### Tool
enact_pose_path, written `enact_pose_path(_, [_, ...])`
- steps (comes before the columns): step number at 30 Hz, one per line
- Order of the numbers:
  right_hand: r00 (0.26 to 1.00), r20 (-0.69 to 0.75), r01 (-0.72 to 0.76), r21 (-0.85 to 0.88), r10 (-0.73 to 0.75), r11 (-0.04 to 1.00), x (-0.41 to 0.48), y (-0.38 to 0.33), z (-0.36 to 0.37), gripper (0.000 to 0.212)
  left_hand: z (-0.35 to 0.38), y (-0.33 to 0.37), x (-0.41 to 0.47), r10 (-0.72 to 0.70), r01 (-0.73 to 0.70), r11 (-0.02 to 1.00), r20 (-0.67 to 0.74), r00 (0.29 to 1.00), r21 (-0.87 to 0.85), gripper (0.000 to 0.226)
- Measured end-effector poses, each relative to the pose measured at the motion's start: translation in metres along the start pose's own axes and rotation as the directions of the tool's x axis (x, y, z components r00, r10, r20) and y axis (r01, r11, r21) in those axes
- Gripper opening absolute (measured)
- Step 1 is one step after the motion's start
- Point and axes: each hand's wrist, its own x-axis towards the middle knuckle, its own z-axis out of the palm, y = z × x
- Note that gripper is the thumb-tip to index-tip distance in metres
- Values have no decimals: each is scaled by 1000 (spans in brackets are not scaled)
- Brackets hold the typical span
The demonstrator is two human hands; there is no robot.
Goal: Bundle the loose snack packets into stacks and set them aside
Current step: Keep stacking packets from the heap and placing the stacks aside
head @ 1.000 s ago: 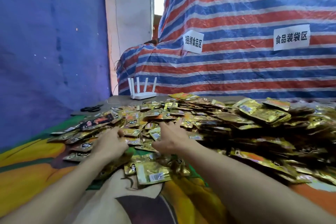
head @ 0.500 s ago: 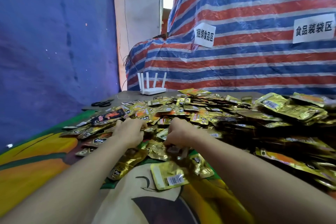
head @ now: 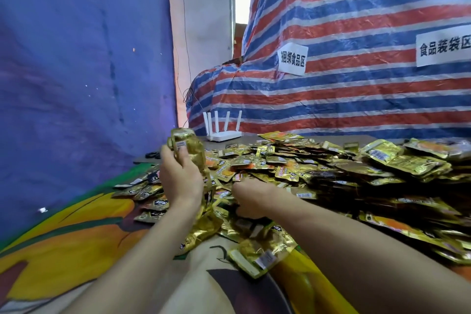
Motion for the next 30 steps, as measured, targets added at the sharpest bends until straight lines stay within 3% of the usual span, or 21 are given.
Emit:
enact_pose_path(2, [999, -49, 7, 13, -6, 1000, -5, -5, -1, 14, -5, 8, -5, -99, 96, 989, -20, 995, -114, 14])
enact_pose_path(5, [973, -213, -44, 216, 91, 975, -15, -4, 1, 19, -10, 1, -17, -343, 345, 904, 54, 938, -253, 16])
enact_pose_path(9, [894, -382, -32, 471, 236, 882, -34, 9, -1, 13, -17, -19, -39, -601, 673, 670, 303, 740, -314, 22])
enact_pose_path(11, [839, -431, -23, 581, 332, 813, -47, 14, -4, 10, -19, -21, -41, -642, 761, 568, 410, 648, -313, 15])
enact_pose_path(14, [772, -446, -3, 710, 453, 704, -70, 22, -7, 21, -21, -16, -39, -580, 749, 571, 481, 658, -336, 4])
enact_pose_path(18, [727, -362, 107, 899, 584, 424, -102, 27, 3, 19, -16, -5, -54, -465, 740, 595, 616, 636, -314, 45])
enact_pose_path(22, [687, -243, 190, 970, 685, 153, -115, 32, 19, 19, -9, 8, -74, -355, 697, 683, 735, 578, -217, 18])
enact_pose_path(25, [686, -213, 225, 971, 696, 75, -113, 34, 21, 20, 6, 20, -82, -308, 622, 764, 748, 588, -174, 18])
enact_pose_path(30, [680, -206, 282, 959, 704, 8, -111, 26, 22, 23, 30, 32, -102, -208, 466, 866, 716, 667, -182, 29])
